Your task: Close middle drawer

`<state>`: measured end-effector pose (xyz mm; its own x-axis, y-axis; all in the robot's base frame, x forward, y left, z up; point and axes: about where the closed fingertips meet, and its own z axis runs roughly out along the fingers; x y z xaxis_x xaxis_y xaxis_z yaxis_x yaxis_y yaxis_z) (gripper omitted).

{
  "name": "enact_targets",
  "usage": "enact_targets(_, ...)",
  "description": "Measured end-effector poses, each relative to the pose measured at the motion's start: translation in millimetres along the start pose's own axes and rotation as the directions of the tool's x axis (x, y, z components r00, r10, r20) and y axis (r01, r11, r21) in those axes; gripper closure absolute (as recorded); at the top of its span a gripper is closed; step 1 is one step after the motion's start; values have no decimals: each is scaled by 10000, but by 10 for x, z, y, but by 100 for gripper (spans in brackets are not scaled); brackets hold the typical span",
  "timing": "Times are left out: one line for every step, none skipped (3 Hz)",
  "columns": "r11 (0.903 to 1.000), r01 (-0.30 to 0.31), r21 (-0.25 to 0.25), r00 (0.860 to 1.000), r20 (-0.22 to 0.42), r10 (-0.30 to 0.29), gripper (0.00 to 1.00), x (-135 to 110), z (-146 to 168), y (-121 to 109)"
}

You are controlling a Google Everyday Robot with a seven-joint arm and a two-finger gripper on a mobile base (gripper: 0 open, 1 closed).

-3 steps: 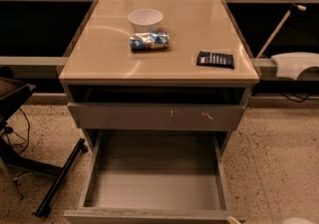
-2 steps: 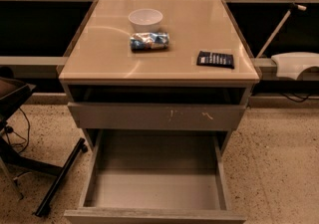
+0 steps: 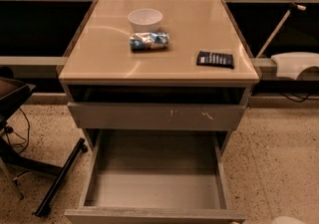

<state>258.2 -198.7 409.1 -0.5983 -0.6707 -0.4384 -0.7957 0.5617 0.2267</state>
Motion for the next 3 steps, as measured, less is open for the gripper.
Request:
enact_targets(9984,-158,535,9998,118,152,0,-205,-60,-286)
enact_targets(9960,-27,890,9998,220,7,0,-473,-176,-474)
enact_targets(9948,586,832,9983,-29,-586,0,-922,-197,-514)
